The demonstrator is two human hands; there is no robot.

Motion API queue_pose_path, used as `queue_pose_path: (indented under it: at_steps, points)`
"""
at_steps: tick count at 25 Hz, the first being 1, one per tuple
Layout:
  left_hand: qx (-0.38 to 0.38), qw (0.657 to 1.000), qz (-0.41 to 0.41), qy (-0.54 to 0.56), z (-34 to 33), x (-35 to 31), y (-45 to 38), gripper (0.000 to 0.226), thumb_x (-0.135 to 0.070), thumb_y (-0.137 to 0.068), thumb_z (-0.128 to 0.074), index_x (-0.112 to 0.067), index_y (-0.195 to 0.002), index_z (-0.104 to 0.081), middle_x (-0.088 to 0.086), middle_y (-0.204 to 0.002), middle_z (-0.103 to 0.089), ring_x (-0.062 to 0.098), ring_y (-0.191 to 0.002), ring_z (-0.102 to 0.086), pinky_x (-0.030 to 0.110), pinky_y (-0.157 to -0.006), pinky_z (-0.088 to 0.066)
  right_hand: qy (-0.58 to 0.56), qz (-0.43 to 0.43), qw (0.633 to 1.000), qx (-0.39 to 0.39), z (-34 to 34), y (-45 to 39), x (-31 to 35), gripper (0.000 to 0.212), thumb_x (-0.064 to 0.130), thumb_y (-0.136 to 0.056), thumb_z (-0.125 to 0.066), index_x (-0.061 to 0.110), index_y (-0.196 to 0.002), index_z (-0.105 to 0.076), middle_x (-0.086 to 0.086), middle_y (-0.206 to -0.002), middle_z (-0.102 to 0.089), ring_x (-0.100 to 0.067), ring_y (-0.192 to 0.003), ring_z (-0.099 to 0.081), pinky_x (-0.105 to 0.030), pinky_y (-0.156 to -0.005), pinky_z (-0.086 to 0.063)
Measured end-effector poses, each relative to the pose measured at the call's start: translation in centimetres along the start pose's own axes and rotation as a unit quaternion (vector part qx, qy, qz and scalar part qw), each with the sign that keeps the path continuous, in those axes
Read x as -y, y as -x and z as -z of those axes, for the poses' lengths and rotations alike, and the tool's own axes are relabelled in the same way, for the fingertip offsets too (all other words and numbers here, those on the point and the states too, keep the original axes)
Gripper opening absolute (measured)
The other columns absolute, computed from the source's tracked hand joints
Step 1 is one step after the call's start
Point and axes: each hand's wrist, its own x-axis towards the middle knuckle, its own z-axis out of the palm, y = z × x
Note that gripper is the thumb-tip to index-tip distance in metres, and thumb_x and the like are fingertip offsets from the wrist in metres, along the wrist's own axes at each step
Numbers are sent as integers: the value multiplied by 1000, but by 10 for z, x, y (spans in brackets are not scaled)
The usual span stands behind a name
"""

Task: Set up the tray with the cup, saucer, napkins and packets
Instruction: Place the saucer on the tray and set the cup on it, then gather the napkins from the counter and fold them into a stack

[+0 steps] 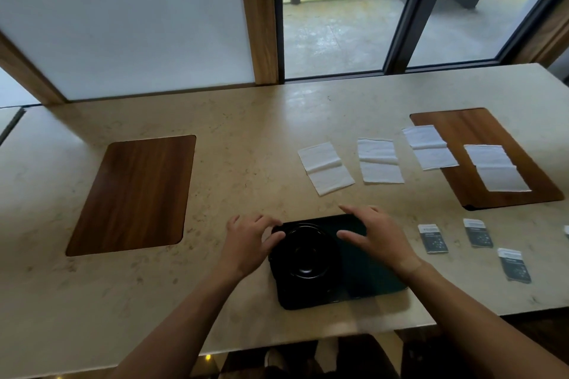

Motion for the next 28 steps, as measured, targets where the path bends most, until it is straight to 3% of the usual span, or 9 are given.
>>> queue_pose_path:
  at_steps: [3,11,15,28]
  points:
    - [-23,999,19,22,-6,-22,-22,26,-48,-91,-56,-34,-110,-64,-14,-106,-65,8,-104,-58,44,-109,-23,26,22,998,-44,17,-15,-17,52,45,-85,-64,27,-132,-54,3,-125,-63,-16,-118,-53,-37,-97,-46]
    - [-72,993,88,41,-30,-82,-71,24,-46,-87,-62,-33,-107,-66,-14,-101,-64,8,-99,-59,42,-106,-22,76,70,995,-12,72,-57,-80,51,51,-88,-56,31,-134,-50,7,-129,-59,-14,-123,-45,-40,-100,-42]
    - [-78,990,113,10,-36,-102,-88,28,-48,-88,-61,-33,-110,-65,-12,-107,-65,10,-105,-58,43,-106,-22,115,112,987,-18,85,-80,-100,48,51,-89,-56,29,-131,-54,8,-126,-60,-17,-122,-46,-37,-92,-40]
    - [-29,988,142,-55,-48,-70,-149,38,-51,-86,-61,-35,-119,-63,-8,-117,-63,16,-115,-53,46,-111,-21,127,84,988,17,49,-147,-103,45,47,-89,-58,24,-127,-58,2,-124,-63,-26,-122,-48,-45,-91,-40]
